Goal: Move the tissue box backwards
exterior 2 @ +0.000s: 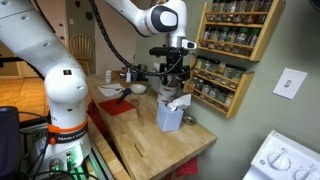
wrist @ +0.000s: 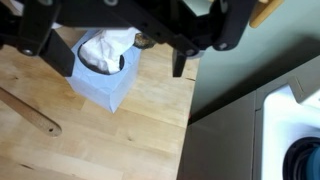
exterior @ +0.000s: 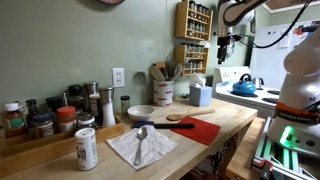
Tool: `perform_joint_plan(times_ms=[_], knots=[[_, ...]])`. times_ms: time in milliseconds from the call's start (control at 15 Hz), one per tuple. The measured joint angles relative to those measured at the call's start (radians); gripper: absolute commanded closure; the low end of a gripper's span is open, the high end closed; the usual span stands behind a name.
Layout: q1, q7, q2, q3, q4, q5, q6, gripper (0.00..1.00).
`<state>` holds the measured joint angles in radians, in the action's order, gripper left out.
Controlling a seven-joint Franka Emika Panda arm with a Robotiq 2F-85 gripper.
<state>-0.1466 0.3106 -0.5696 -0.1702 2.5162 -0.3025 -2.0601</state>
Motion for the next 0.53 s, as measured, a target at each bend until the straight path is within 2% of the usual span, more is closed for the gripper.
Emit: perform_joint_plan(times_ms=[267, 533], knots=[[-0.007, -0.036, 0.004, -0.004, -0.004, 0.0, 0.0, 0.0], [-0.049, -0.177, 0.03, -0.022, 0.002, 0.006, -0.063, 0.0]])
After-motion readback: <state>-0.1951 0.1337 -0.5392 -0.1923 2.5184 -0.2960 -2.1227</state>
